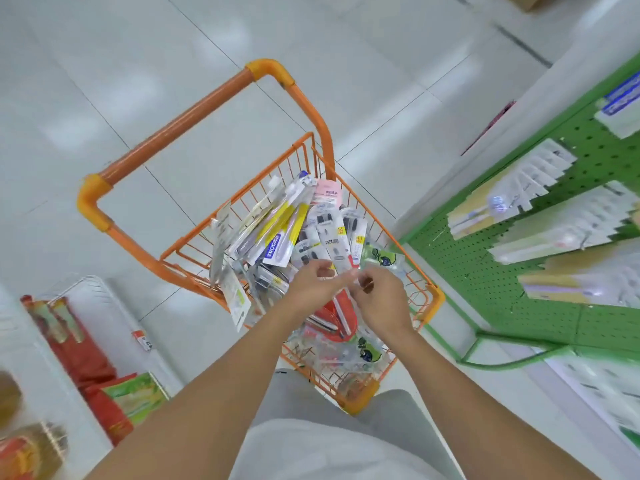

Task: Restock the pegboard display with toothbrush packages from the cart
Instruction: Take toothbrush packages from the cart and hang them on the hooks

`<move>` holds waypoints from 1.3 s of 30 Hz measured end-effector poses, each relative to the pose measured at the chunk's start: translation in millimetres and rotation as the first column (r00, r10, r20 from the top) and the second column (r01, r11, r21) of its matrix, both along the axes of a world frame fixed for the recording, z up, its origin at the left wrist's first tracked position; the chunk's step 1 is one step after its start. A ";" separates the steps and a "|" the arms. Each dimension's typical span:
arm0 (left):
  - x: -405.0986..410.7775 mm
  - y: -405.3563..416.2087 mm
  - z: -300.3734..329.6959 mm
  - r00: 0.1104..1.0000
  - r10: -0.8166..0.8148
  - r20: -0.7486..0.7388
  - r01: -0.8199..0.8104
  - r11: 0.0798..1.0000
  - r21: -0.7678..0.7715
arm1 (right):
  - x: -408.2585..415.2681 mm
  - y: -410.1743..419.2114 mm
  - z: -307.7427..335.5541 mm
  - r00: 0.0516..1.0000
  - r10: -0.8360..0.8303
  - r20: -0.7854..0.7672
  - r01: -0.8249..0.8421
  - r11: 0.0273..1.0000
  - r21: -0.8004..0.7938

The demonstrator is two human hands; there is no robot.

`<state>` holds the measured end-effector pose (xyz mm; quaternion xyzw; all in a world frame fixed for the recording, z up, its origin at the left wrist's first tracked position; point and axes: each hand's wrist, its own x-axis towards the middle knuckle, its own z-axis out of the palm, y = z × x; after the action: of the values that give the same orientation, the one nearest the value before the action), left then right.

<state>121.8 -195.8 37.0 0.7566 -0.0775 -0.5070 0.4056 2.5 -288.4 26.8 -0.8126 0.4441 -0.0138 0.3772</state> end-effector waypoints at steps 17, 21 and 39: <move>85.0 89.2 17.9 0.857 0.515 0.003 -0.505 0.843 -0.185 | 183.1 -24.4 1.7 0.945 -0.327 -0.013 0.262 0.733 0.628; 85.0 97.6 17.5 0.858 0.513 -0.025 -0.506 0.837 -0.209 | 224.9 -37.6 -30.3 0.895 -0.440 -0.072 0.398 0.716 0.573; 50.9 -72.8 143.9 0.995 0.051 0.088 -0.002 0.874 -0.485 | -5.1 -113.1 179.1 0.833 -0.253 0.493 0.066 0.929 0.365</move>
<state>172.7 -268.6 180.9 0.6560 -0.2114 -0.4279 0.5847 -2.6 -401.5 205.9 -0.6605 0.3853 -0.1947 0.6143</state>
